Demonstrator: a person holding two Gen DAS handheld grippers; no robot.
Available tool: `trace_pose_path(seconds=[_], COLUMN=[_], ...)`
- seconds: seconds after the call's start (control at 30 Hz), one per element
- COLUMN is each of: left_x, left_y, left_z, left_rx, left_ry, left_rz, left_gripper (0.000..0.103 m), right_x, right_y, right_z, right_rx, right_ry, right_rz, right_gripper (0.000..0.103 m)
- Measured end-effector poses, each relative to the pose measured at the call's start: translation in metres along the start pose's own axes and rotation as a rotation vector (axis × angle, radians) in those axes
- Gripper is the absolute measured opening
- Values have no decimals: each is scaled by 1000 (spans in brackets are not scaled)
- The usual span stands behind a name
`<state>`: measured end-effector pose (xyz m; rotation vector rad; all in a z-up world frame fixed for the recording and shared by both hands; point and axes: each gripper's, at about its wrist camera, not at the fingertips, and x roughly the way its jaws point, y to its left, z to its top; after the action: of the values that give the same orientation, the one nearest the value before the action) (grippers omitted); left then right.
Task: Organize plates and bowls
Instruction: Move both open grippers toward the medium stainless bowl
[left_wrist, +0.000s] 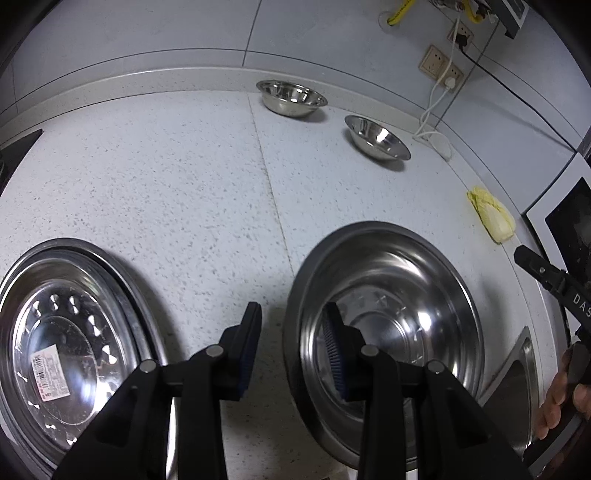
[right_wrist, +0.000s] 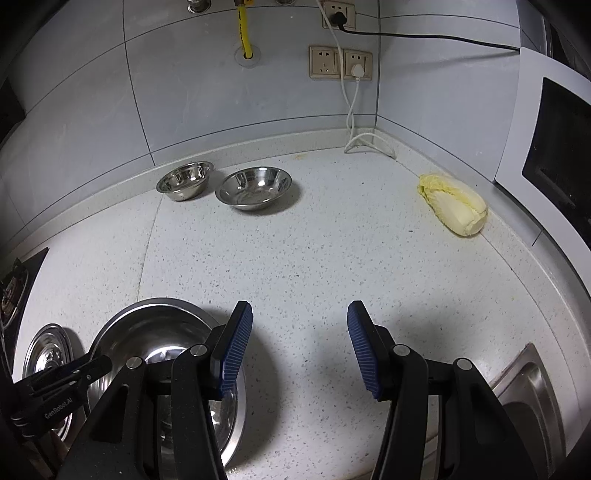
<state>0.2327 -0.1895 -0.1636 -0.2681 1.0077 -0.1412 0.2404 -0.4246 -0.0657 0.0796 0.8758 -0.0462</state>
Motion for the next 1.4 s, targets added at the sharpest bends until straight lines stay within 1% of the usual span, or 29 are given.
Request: trace_pose_path(seconds=[0.03, 0.07, 0.13, 0.37, 0.47, 0.57, 0.67, 0.77, 0.87, 0.93, 1.03, 1.13, 1.2, 1.23, 1.33, 1.4], left_x=[-1, -2, -4, -10, -14, -22, -31, -37, -38, -36, -25, -2, 13, 25, 61, 80], left_y=[2, 3, 7, 19, 25, 29, 26, 22, 16, 12, 2, -14, -24, -30, -45, -51], left_z=[1, 1, 2, 7, 15, 32, 58, 89, 114, 132, 156, 180, 191, 199, 219, 226], left_rx=[-4, -8, -21, -50, -76, -104, -94, -81, -74, -76, -83, -76, -56, -40, -24, -21], left_ry=[-3, -3, -5, -2, 5, -2, -38, -56, -79, -90, -86, -43, -24, 0, 41, 67], left_rz=[-1, -3, -5, 6, 7, 3, 18, 27, 32, 33, 12, -17, -32, -47, -43, -47], left_gripper=[34, 45, 55, 56, 56, 56, 56, 56, 56, 56, 56, 56, 56, 56, 56, 56], right_x=[-1, -1, -1, 0, 1, 2, 1, 2, 7, 11, 24, 43, 62, 70, 105, 134], right_y=[0, 0, 0, 2, 1, -1, -2, -3, -4, -2, 3, 7, 9, 9, 10, 10], right_z=[1, 2, 3, 7, 9, 16, 27, 45, 63, 76, 96, 116, 132, 139, 157, 166], right_rx=[1, 1, 1, -17, -16, -25, -44, -56, -54, -71, -99, -100, -94, -91, -84, -64], right_ry=[-3, -5, -11, -16, -15, -15, -21, -27, -28, -36, -32, -9, 22, 32, 83, 128], right_rz=[1, 3, 6, 19, 25, 26, 22, 34, 46, 34, 24, 36, 55, 59, 78, 92], right_gripper=[49, 49, 49, 50, 50, 50, 50, 55, 55, 55, 55, 55, 56, 56, 56, 56])
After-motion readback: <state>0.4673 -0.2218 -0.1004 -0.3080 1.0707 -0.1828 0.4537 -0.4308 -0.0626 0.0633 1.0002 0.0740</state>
